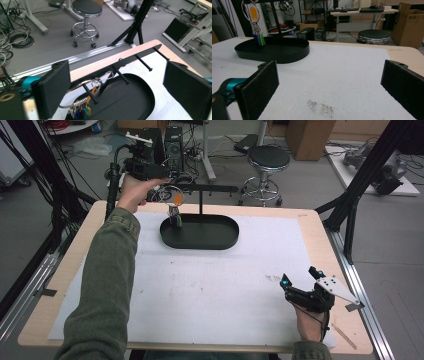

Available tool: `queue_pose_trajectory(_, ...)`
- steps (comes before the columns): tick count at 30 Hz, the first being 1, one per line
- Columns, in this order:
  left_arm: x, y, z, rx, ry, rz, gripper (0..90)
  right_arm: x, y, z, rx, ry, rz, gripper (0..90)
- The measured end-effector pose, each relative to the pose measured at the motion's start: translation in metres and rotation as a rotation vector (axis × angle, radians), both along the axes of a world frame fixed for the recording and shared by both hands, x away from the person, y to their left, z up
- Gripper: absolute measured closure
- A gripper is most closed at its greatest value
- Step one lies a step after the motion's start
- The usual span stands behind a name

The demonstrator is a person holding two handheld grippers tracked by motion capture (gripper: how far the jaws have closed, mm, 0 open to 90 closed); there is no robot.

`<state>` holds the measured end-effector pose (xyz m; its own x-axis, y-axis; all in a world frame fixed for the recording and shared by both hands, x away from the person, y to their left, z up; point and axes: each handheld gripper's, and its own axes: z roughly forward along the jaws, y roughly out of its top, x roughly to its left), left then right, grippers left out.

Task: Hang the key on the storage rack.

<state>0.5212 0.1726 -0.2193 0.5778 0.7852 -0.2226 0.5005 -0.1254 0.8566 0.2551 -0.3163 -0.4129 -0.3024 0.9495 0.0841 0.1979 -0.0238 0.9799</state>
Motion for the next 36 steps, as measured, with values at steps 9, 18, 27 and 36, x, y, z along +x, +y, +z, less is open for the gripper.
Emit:
queue_pose_trajectory(9, -0.017, 0.013, 0.0, -0.031, -0.036, 0.007, 1.7, 0.0, 0.0, 0.0, 0.001, 0.005, -0.002, 0.4)
queue_pose_trajectory(18, -0.038, 0.019, 0.004, -0.022, -0.085, 0.003, 1.7, 0.001, 0.001, 0.0, -0.001, 0.008, 0.003, 0.4)
queue_pose_trajectory(27, -0.053, 0.023, 0.002, -0.015, -0.113, -0.006, 1.7, 0.0, 0.002, 0.001, 0.001, 0.009, 0.009, 0.4)
queue_pose_trajectory(36, -0.066, 0.035, -0.003, -0.013, -0.118, 0.002, 1.7, 0.0, 0.002, 0.0, 0.001, 0.009, 0.008, 0.4)
